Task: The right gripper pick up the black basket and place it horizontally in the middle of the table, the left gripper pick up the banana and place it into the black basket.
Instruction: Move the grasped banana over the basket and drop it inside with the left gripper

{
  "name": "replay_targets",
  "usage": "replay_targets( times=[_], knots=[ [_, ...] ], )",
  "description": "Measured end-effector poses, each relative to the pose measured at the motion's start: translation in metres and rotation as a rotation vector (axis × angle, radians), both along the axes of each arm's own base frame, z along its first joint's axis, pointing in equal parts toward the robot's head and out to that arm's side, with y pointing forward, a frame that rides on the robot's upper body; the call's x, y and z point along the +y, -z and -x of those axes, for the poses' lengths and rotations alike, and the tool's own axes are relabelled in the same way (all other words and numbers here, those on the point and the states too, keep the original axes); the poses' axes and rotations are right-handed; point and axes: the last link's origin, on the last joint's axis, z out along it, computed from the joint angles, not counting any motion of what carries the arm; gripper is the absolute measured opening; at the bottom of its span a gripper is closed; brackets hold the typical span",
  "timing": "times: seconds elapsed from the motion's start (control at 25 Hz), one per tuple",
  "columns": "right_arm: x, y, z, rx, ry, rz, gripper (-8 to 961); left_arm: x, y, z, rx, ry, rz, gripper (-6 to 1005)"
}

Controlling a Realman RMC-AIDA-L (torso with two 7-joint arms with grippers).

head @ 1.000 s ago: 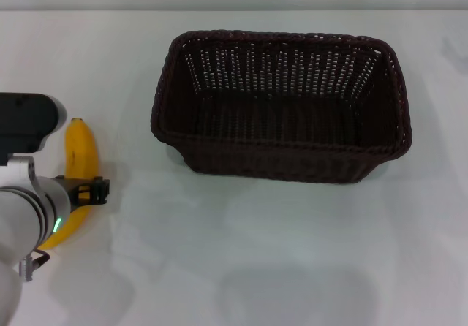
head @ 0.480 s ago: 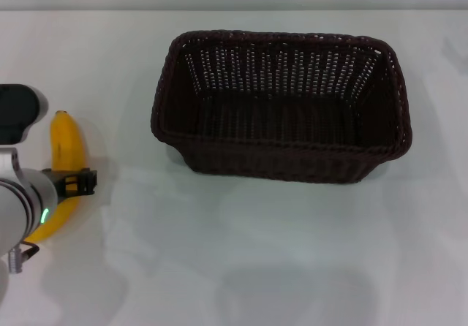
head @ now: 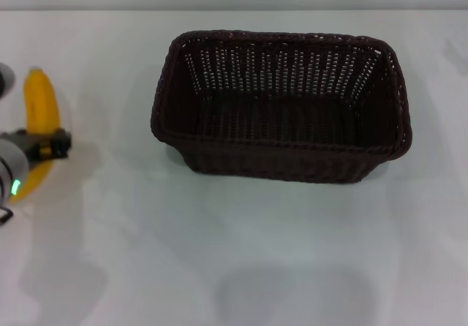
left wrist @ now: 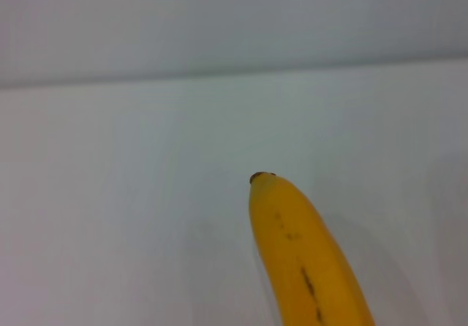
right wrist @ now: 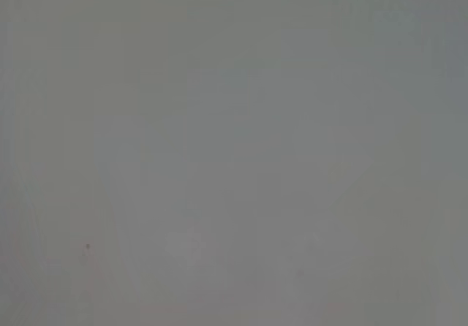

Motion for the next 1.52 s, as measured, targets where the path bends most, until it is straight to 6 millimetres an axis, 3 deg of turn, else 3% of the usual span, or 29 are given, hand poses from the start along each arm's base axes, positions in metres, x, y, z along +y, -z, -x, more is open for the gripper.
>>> replay_targets(
  times=[0.44,0.84,1.04,1.52],
  knots=[
    [0.0,0.004,-0.004,0.017,0.015,0.008,842,0.034,-0.026,0.006,-0.004,0.293,-0.149,504],
    [0.0,0.002,-0.01,0.032,0.037,-0.01,842,0.047,-0.03,-0.026,-0.041,0.65,-0.189,505],
    [0.0,0.003,-0.013,0.039,0.046,-0.01,842,0.048,-0.027,-0.044,-0.036,0.786,-0.177,505],
    [-0.002,0.001,-0.013,0.048,0.044,-0.012,841,0.041,-0.004,-0.071,-0.04,0.861,-0.082,504]
  ],
)
